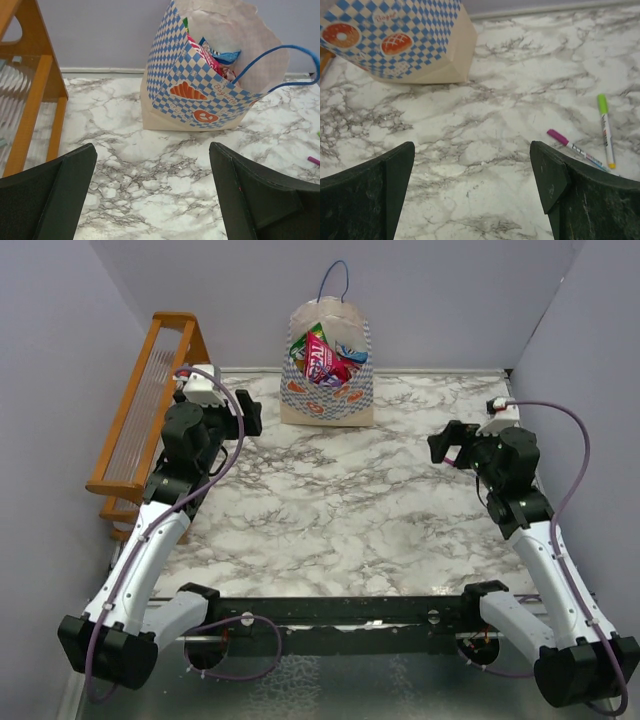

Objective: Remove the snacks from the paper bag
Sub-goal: Move the paper bag to the center of the board.

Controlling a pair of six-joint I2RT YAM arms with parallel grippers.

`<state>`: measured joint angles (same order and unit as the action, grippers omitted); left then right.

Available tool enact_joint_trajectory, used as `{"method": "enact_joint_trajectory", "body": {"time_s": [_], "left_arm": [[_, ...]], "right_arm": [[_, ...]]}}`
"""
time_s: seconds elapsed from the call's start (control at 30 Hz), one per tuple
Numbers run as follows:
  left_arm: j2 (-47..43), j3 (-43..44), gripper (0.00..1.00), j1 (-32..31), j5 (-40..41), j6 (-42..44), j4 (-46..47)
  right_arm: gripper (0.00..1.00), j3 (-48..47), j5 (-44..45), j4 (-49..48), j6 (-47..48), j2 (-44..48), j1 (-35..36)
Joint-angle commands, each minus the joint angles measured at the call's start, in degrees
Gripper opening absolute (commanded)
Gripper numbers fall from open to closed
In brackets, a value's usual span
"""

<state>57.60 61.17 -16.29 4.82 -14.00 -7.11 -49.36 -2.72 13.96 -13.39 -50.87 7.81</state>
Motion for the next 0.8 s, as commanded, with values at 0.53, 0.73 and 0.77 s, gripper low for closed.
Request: {"method": "enact_joint_trajectory", "body": {"time_s": [0.53, 0.73, 0.77], "left_arm": [[5.4, -6.6, 0.99, 6.0, -15.1, -6.1, 18.7], [6.0, -6.9, 0.99, 6.3, -15.3, -6.6, 19.7], [6.1, -6.8, 0.99, 6.4, -15.3, -6.7, 19.7]], "right_arm": [[0.99, 5.2, -32.5, -21.9, -11.9, -14.7, 1.5], [0.95, -8.2, -30.3, -15.9, -6.0, -22.1, 8.1], [0.93, -11.0, -29.3, -14.4, -4.8, -23.2, 9.2]]}}
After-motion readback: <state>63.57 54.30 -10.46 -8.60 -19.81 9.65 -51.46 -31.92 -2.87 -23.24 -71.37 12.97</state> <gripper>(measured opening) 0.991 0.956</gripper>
